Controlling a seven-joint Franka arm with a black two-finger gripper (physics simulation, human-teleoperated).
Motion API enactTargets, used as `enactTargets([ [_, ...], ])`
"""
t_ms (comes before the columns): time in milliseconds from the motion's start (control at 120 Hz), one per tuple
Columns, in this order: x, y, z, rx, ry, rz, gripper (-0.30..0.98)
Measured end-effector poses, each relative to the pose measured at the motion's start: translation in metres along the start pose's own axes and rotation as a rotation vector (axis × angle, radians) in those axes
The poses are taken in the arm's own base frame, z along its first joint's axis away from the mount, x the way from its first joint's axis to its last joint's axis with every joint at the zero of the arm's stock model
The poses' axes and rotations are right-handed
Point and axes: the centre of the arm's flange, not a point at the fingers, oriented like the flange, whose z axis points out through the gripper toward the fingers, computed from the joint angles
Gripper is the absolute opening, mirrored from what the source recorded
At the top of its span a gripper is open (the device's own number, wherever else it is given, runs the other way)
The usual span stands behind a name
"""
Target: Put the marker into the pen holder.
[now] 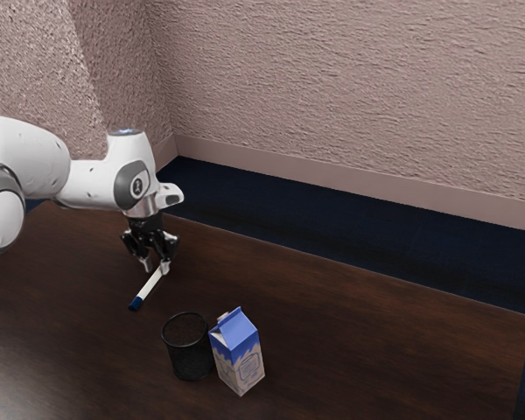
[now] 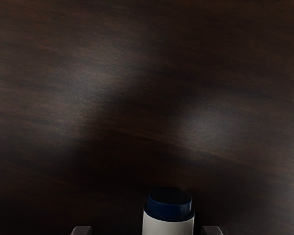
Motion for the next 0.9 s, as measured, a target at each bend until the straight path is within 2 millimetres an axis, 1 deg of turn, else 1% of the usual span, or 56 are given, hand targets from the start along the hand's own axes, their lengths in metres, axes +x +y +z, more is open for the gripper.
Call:
enactTargets([
  [108, 0.0, 0.0, 0.0, -0.003, 0.001, -0.002, 0.09],
  [200, 0.001, 0.001, 0.001, -0.002, 0.002, -0.002, 0.01],
  [367, 0.001, 0.001, 0.003, 0.006, 0.001, -0.004, -0.07],
  [433, 0.003, 0.004, -0.003, 0.01, 0.011, -0.001, -0.08],
  [533, 0.005, 0.012, -0.024, 0.017, 0.044, 0.011, -0.09],
  [633, 0.003, 0.018, -0.062, 0.017, 0.081, 0.017, -0.1],
  [758, -0.011, 0.036, -0.116, 0.009, 0.113, 0.041, -0.1],
  [833, -0.021, 0.048, -0.14, 0.004, 0.116, 0.058, -0.1],
  [900, -0.032, 0.066, -0.159, 0.0, 0.116, 0.085, -0.1],
])
